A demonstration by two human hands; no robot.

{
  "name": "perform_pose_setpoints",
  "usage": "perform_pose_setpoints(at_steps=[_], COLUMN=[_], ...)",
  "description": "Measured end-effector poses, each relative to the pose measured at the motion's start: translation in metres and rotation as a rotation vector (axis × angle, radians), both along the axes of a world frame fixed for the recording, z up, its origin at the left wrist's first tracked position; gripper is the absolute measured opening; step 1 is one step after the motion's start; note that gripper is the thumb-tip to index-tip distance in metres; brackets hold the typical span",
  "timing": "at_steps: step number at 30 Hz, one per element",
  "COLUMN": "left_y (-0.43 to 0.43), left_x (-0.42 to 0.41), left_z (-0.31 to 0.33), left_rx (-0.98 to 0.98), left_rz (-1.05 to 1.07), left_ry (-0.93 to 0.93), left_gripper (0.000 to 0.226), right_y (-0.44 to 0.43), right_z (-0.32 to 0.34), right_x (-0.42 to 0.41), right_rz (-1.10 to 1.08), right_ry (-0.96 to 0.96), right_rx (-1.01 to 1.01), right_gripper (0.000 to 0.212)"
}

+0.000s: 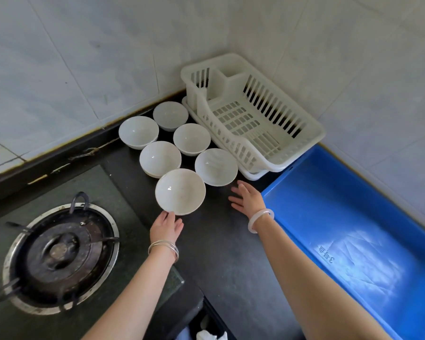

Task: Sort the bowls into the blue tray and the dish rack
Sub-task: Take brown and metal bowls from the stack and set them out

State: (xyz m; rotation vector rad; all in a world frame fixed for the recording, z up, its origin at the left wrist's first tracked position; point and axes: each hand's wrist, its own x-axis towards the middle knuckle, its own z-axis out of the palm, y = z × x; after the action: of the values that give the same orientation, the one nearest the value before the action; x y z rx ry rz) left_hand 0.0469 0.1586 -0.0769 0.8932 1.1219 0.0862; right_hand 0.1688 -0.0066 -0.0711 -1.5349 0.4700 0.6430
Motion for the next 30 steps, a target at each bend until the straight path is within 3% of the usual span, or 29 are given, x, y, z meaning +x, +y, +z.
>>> perform_pose_setpoints(at_steps=[8, 11, 16, 20, 24, 30], left_y=[-0.094, -0.144, -0.225, -0.277, -0.309, -0.327], left_x=[-0.026, -0.034, -0.054, -0.076, -0.094, -0.104], left_z=[0.014, 0.026, 0.050, 0.060, 0.060, 0.055], left_rx=[-0.014, 0.081, 0.251, 0.520, 0.706, 0.856], left_rz=[-0.496, -0.809, -1.190, -1.436, -1.600, -1.657], left_ry=[-0.007, -0.058, -0.170, -0.254, -0.333, -0.377], left_gripper=[0.031, 0.027, 0.022, 0.023, 0.029, 0.037], right_y=[-0.092, -0.143, -0.226, -0.276, -0.306, -0.311], right_z=[0.037, 0.050, 0.061, 0.066, 0.062, 0.050], right_x=[-0.073, -0.111, -0.179, -0.234, -0.276, -0.302], right_rz=[0.085, 0.037, -0.054, -0.157, -0.176, -0.152], right_ry=[-0.263, -0.325, -0.258, -0.264, -0.210, -0.171], right_rx=[-0.427, -0.595, -0.892, -1.086, -1.193, -1.167], right_gripper=[0.020, 0.016, 0.017, 0.016, 0.016, 0.016])
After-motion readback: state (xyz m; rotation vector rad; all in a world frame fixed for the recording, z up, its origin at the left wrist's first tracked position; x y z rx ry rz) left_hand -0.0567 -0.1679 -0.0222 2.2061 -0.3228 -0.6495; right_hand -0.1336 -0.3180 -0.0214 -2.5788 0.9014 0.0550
